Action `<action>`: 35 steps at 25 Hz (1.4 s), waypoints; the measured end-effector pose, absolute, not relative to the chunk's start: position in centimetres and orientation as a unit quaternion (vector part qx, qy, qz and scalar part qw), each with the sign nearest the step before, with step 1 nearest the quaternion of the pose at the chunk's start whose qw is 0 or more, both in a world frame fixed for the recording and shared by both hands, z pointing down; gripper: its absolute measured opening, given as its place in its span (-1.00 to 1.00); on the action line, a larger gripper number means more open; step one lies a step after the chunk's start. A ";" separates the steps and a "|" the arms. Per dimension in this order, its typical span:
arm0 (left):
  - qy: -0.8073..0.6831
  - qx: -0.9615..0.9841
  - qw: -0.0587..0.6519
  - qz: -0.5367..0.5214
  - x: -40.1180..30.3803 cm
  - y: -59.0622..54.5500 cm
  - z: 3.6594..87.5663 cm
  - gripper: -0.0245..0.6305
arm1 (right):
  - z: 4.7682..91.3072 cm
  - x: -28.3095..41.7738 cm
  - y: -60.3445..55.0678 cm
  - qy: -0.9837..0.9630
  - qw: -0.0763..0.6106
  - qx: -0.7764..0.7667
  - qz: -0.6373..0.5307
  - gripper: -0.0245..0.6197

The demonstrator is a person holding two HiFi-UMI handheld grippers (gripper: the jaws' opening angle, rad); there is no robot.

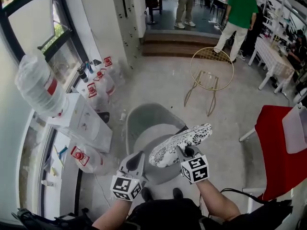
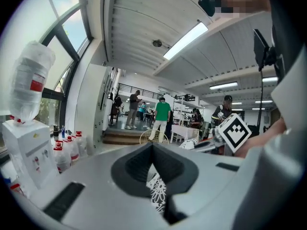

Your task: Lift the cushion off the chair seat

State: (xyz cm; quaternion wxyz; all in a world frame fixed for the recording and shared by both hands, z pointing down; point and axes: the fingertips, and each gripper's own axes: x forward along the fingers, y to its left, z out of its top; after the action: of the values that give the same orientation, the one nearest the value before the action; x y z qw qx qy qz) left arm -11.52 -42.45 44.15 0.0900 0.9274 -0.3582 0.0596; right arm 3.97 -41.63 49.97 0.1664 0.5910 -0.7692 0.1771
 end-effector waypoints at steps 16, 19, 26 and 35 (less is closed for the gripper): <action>-0.381 0.921 0.069 0.034 -12.5 -42.1 38.5 -0.90 | 38.2 2.5 -40.1 -0.788 0.078 0.607 0.069 -0.83; -0.377 0.923 0.066 0.029 -12.5 -42.0 37.9 -0.90 | 37.4 2.4 -39.8 -0.787 0.073 0.609 0.058 -0.83; -0.372 0.924 0.081 0.014 -12.4 -41.4 37.1 -0.90 | 36.5 2.6 -39.1 -0.784 0.065 0.614 0.061 -0.84; -0.373 0.924 0.084 -0.001 -12.4 -41.1 36.3 -0.90 | 35.8 2.1 -39.0 -0.790 0.070 0.608 0.046 -0.84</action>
State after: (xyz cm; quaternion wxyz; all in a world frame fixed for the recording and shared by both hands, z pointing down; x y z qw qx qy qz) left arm -12.36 -41.10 36.31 0.0840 0.9241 -0.3728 -0.0013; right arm 2.13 -38.98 35.83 0.0695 0.6077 -0.7898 0.0455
